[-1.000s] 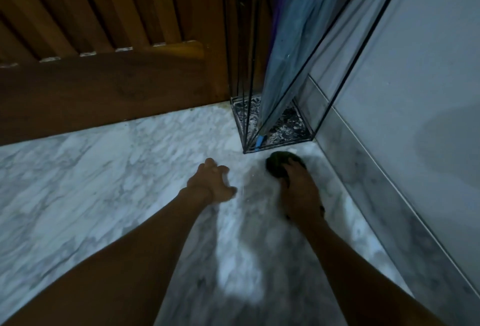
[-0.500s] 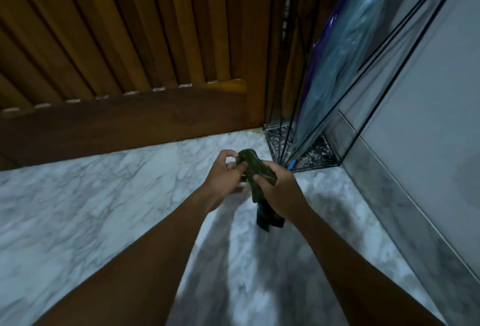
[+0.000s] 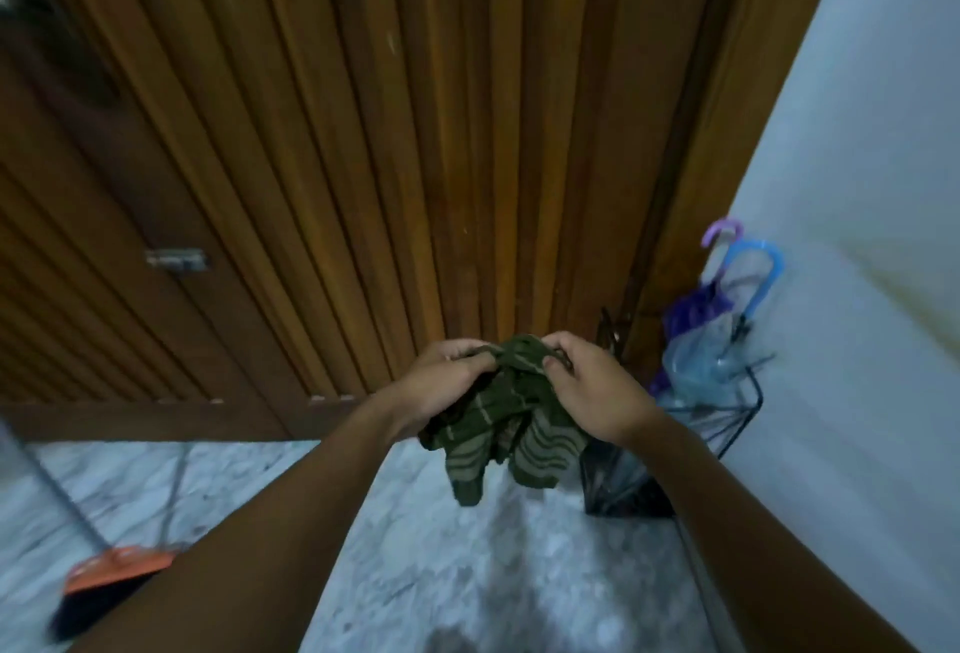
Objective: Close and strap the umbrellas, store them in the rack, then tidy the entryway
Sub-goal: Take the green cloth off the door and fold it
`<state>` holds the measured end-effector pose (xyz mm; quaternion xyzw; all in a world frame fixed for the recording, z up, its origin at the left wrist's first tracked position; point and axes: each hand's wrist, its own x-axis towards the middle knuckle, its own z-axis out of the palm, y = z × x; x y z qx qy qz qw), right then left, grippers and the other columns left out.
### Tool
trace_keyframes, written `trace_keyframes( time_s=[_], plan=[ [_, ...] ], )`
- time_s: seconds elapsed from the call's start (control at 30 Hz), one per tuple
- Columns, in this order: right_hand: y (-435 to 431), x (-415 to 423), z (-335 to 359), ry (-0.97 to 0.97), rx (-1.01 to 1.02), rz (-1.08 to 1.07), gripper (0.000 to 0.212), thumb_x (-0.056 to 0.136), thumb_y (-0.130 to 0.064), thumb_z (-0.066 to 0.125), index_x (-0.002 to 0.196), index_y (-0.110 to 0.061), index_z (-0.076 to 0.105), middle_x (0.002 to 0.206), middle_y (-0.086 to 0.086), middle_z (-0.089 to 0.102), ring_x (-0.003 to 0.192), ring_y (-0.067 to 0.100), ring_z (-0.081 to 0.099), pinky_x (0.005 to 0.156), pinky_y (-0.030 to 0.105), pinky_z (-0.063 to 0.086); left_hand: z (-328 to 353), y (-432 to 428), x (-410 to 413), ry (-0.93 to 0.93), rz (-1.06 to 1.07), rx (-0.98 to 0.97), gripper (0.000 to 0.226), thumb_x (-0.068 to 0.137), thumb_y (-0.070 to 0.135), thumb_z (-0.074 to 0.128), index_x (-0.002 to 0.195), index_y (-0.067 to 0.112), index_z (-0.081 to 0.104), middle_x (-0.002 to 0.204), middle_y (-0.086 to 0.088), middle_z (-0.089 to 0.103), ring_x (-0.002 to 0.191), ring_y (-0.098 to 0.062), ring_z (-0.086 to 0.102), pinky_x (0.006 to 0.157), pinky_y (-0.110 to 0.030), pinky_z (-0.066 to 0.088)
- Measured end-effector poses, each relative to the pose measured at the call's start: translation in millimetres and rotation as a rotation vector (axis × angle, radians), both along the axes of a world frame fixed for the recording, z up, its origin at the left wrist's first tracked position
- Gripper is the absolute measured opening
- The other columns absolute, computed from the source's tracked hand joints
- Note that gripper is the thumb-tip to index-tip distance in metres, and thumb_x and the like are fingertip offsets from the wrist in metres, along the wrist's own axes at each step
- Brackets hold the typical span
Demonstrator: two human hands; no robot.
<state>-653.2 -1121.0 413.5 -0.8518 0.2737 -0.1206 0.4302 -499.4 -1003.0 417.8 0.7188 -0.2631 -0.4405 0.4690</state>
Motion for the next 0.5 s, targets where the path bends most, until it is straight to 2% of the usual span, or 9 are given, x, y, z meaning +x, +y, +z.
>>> trace_keyframes(
  time_s=[0.13, 0.2, 0.27, 0.37, 0.5],
  plan=[
    [31.6, 12.6, 158.1, 0.037, 0.039, 0.034, 0.021, 0.103, -0.035, 0.039, 0.104, -0.027, 0.058, 0.099, -0.002, 0.067, 0.091, 0.016, 0.064, 0.089, 0.043, 0.053, 158.2, 42.3, 4.6, -0.095, -0.016, 0.002, 0.023, 0.088, 0.036, 0.067, 0.100, 0.018, 0.075, 0.094, -0.009, 0.077, 0.090, -0.026, 0.074, 0.089, -0.041, 0.057],
    [49.2, 20.2, 222.3, 0.043, 0.045, 0.080, 0.020, 0.098, -0.047, 0.048, 0.105, -0.031, 0.057, 0.101, -0.009, 0.067, 0.093, 0.010, 0.064, 0.088, 0.039, 0.053, 225.4, 67.8, 9.8, -0.134, -0.001, 0.009, 0.030, 0.086, 0.038, 0.070, 0.100, 0.011, 0.073, 0.092, -0.012, 0.076, 0.084, -0.024, 0.073, 0.081, -0.037, 0.057],
    [63.8, 29.3, 278.0, 0.028, 0.031, 0.185, 0.028, 0.093, -0.052, 0.057, 0.113, -0.033, 0.057, 0.106, -0.013, 0.067, 0.097, 0.005, 0.064, 0.089, 0.036, 0.054, 281.9, 93.7, 18.0, -0.173, 0.014, 0.003, 0.025, 0.086, 0.034, 0.071, 0.096, 0.011, 0.074, 0.090, -0.010, 0.077, 0.082, -0.022, 0.073, 0.075, -0.033, 0.058],
    [85.0, 47.8, 345.0, 0.020, -0.017, 0.313, 0.023, 0.093, -0.045, 0.061, 0.110, -0.030, 0.064, 0.099, -0.010, 0.072, 0.090, 0.005, 0.069, 0.084, 0.039, 0.059, 347.1, 133.6, 35.3, -0.225, 0.004, -0.005, 0.014, 0.086, 0.026, 0.073, 0.097, 0.016, 0.074, 0.092, -0.006, 0.077, 0.085, -0.019, 0.074, 0.073, -0.031, 0.058],
    [118.0, 83.9, 401.9, -0.042, -0.134, 0.339, 0.013, 0.095, -0.039, 0.060, 0.100, -0.030, 0.066, 0.094, -0.007, 0.072, 0.085, 0.009, 0.069, 0.079, 0.040, 0.060, 399.0, 184.2, 70.1, -0.314, 0.016, -0.026, 0.023, 0.082, 0.021, 0.076, 0.104, 0.019, 0.068, 0.104, -0.007, 0.073, 0.093, -0.022, 0.072, 0.083, -0.040, 0.059]
  ],
)
